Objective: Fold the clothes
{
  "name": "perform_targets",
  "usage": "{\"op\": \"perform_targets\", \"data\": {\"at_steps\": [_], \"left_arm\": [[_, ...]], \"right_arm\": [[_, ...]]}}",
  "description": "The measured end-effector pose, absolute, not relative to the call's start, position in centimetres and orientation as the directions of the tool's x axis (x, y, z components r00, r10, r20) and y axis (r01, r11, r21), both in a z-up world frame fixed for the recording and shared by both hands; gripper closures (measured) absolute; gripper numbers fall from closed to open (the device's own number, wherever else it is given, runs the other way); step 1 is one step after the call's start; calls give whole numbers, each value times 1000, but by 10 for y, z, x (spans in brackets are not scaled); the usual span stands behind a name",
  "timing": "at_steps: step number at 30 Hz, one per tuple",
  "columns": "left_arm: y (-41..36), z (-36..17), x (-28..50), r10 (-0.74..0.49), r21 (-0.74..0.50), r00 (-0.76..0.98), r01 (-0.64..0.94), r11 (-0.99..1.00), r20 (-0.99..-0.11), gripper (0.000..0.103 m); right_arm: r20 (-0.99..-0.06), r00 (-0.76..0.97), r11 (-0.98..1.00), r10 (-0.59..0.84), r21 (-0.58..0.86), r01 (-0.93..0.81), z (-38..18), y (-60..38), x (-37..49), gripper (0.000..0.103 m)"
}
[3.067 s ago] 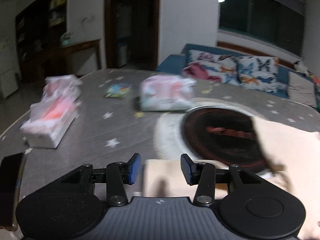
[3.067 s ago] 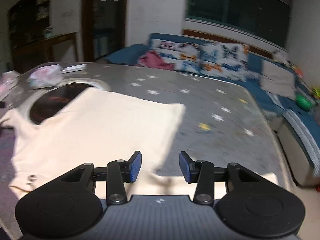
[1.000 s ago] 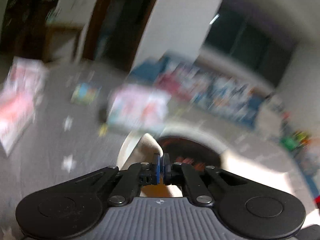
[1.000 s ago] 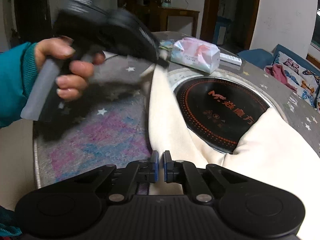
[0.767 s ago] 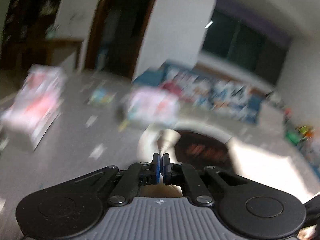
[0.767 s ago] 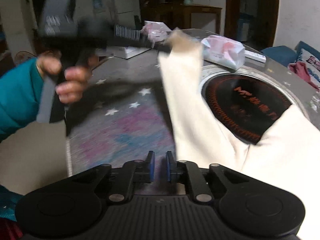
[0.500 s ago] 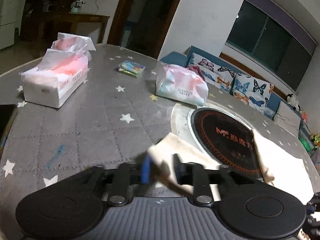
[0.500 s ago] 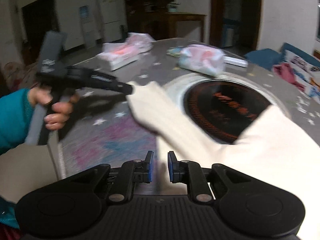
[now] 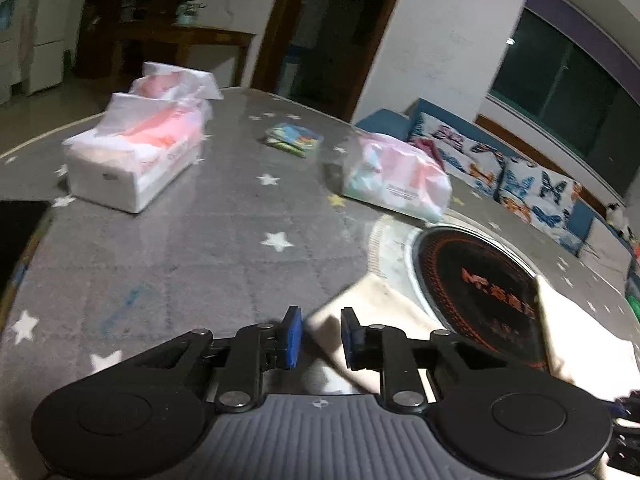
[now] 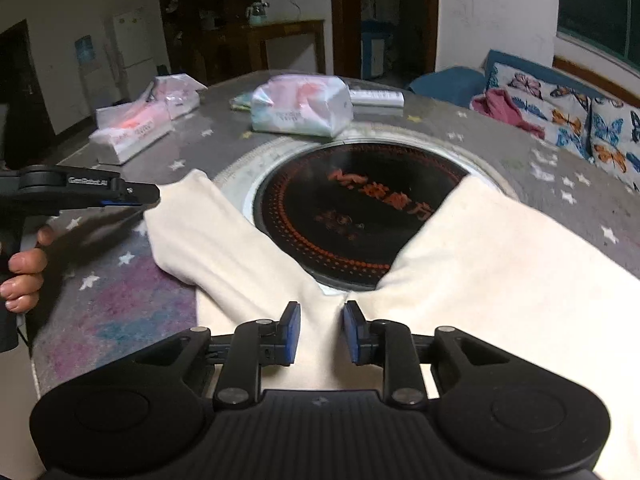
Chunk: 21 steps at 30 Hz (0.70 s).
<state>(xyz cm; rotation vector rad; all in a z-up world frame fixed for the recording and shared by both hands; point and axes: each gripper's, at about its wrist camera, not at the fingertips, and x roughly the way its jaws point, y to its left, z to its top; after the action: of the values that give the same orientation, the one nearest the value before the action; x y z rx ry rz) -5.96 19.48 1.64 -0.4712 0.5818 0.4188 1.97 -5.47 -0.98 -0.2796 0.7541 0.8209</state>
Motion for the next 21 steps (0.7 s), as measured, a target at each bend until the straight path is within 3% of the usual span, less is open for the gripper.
{"op": "perform_targets", "data": {"at_steps": [3,7,10,12,16,21], "left_arm": [[194,19,-66,236,-312,760,-500,808,-606,70],[185,16,-60,210,-308,755,-481,821,-622,67],[180,14,-52,221,-293,757,-480,827,-615,70],[180,12,-44,234,-284,752,-490,824,-617,93],[187,13,-36,232,-316,756,-503,804,-613,98],[180,42,-42,235,-337,818,-453,825,-524,99]], "right_arm": [[-695,427,633,578,53,-772,-3,-57,5,80],[-712,407,596,572,20,-803,-3,-56,-15,80],[-726,395,588,563,16,-809,-6,-54,-27,80],[-729,367,568,578,35,-822,-7,-56,-36,80],[-728,342,546,594,53,-836,-11,-60,-54,79],[-704,324,535,632,94,-840,-4,-70,-63,80]]}}
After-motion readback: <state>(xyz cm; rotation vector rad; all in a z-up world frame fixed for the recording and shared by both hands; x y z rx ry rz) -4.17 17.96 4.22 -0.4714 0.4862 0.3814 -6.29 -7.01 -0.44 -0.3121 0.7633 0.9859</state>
